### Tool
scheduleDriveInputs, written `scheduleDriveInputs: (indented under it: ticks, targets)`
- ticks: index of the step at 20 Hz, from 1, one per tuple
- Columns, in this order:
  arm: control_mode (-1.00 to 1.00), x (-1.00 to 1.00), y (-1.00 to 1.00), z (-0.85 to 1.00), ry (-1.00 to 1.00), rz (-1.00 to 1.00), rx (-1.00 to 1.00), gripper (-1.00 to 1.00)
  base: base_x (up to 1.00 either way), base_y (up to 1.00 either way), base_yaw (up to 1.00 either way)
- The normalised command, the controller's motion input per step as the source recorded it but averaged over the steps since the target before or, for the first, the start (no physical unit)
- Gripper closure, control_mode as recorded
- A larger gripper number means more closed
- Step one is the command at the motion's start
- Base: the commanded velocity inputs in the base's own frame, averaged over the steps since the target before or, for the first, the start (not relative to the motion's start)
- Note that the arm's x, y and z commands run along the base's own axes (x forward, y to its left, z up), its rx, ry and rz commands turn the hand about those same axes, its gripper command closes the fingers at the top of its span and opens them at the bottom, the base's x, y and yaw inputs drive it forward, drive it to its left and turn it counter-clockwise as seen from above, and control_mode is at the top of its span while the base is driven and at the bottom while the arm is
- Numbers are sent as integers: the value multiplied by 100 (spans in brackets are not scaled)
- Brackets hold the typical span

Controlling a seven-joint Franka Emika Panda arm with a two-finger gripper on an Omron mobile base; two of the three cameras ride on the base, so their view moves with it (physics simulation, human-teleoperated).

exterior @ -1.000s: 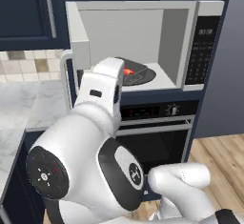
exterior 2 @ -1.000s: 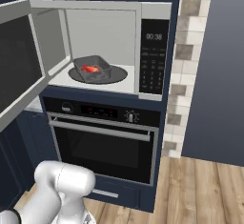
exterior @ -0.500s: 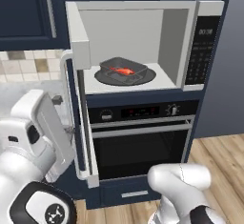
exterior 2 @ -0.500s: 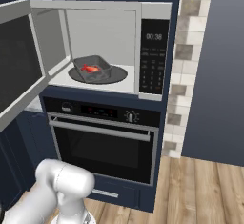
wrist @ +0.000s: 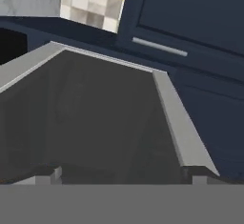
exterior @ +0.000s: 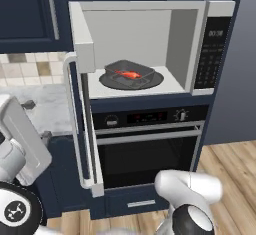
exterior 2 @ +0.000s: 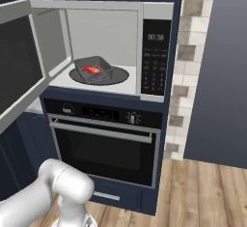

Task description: Place the tupperware containing the fish and mushroom meal in the microwave. Close the microwave door and press the start button to reheat the meal.

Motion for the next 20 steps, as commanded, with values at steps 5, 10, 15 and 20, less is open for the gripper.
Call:
scheduleDriveInputs:
  ticks: [5,10,15,20]
  targets:
    - [-100,85,3,-6,6,-4,0,-100,0,0,0]
    - [-100,58,-47,-15,2,-15,0,-100,0,0,0]
    - [-100,5,-100,-29,-4,-16,6,-100,0,0,0]
    - [-100,-2,-100,-36,-20,-12,12,-100,0,0,0]
